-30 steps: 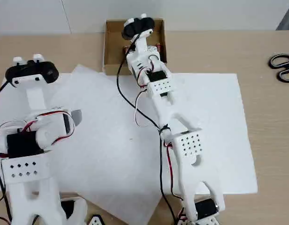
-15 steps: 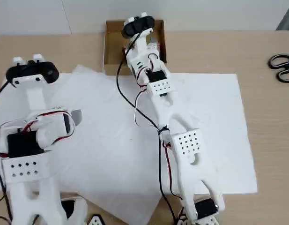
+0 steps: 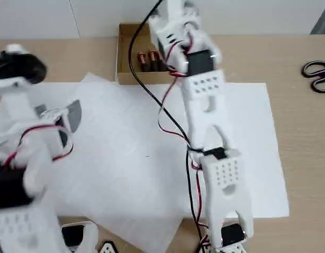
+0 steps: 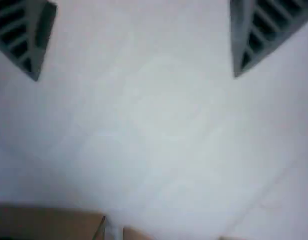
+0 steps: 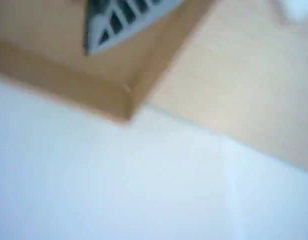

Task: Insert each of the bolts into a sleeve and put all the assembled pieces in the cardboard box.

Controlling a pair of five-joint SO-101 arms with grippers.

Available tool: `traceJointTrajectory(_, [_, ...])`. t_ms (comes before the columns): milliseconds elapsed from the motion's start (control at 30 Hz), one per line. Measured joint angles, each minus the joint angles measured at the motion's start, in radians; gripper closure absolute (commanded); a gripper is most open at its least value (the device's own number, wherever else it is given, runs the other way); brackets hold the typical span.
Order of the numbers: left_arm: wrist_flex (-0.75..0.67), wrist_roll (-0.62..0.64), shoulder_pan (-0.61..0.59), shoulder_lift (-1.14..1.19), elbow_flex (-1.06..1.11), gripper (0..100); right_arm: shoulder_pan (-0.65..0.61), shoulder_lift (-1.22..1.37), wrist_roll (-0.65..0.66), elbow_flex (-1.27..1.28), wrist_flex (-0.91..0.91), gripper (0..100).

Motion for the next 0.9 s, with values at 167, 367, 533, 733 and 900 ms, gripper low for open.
traceJointTrajectory(167, [-0.002,0.000,0.000,-0.186,-0.011,77,0.002,-0.157,0.000,-0.195,0.431,71.3])
traceJointTrajectory(367, [-0.035,0.000,-0.002,-0.439,0.097,77,0.117,-0.374,0.000,-0.213,0.546,71.3])
traceJointTrajectory(533, [-0.149,0.000,-0.002,-0.641,0.292,77,0.213,-0.666,0.000,-0.164,0.554,71.3])
traceJointTrajectory(733, [-0.399,0.000,-0.002,-0.827,0.644,77,0.292,-1.016,0.000,0.279,0.555,71.3])
traceJointTrajectory(900, [-0.621,0.000,-0.002,-0.968,0.941,77,0.296,-1.341,0.000,0.882,0.528,71.2])
